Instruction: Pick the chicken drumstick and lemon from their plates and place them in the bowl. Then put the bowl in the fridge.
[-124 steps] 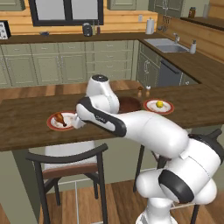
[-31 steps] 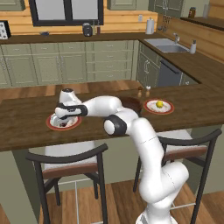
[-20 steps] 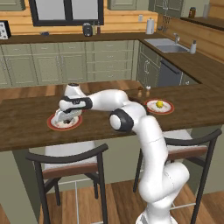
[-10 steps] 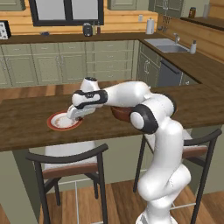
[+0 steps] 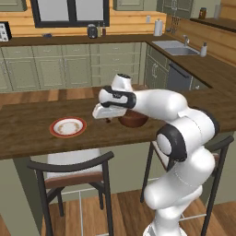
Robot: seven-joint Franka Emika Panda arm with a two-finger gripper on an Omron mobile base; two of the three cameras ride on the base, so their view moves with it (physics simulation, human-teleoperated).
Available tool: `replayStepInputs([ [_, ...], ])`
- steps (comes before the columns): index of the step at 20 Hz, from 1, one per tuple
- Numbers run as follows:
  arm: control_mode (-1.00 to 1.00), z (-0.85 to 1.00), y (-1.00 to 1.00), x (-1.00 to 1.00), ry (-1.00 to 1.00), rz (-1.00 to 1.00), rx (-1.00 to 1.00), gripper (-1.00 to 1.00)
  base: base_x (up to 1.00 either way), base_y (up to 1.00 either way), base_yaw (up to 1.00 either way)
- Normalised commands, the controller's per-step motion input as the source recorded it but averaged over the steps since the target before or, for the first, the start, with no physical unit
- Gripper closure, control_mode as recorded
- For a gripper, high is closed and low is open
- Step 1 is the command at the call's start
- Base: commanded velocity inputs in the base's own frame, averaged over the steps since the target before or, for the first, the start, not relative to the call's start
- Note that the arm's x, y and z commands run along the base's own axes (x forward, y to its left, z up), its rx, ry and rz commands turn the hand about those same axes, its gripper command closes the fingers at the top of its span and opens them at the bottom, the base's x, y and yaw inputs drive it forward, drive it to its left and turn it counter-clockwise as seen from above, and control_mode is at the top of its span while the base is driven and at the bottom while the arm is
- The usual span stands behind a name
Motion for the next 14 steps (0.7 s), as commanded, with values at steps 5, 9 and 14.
replayStepInputs([
  [5,-1.0,0.25,-0.82,-0.23,0.0,-0.13,-0.07,1.0,0.0,0.0,0.0],
  [9,-1.0,0.25,-0.39,-0.14,0.0,-0.12,-0.22,1.0,0.0,0.0,0.0],
  [14,-1.0,0.42,-0.23,-0.02,-0.01,-0.12,-0.27,1.0,0.0,0.0,0.0],
])
